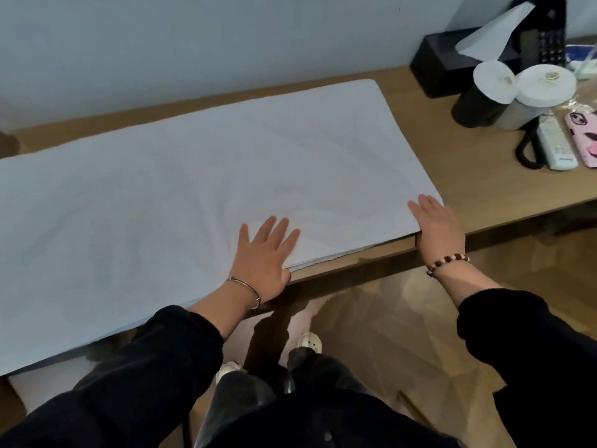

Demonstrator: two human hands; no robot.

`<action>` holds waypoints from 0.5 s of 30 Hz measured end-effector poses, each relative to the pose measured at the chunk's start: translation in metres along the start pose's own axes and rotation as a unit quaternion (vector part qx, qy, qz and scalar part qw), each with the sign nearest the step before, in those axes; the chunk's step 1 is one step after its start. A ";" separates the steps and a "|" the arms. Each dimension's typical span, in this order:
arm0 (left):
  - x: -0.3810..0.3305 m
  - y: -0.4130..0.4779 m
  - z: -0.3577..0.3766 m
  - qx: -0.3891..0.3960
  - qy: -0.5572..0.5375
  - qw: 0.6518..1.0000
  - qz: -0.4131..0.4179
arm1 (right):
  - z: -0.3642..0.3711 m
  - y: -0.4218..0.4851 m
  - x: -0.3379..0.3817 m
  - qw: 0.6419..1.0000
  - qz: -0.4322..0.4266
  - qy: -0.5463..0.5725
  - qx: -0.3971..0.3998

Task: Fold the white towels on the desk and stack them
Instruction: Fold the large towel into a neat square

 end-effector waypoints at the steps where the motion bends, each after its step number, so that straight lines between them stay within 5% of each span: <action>1: -0.003 0.003 -0.005 -0.008 -0.002 1.000 0.002 | -0.005 0.007 -0.001 1.000 0.000 -0.006 -0.007; 5: -0.032 0.014 -0.023 -0.054 0.000 0.995 0.080 | -0.020 0.021 -0.007 0.998 0.018 -0.060 -0.031; 11: -0.060 0.006 0.001 0.028 -0.028 0.984 0.174 | 0.014 0.001 -0.006 0.979 0.091 -0.106 0.148; 15: -0.020 0.038 -0.024 -0.042 -0.126 0.991 0.019 | 0.002 0.010 0.045 0.988 0.069 0.041 0.134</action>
Point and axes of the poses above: each hand's wrist, its own y-axis towards the middle knuckle, its own z-axis out of the palm, x = y × z, the point moved 10 cm from there along y, towards the middle knuckle, and after that the axes turned 10 degrees about -y, right-handed, at the moved point
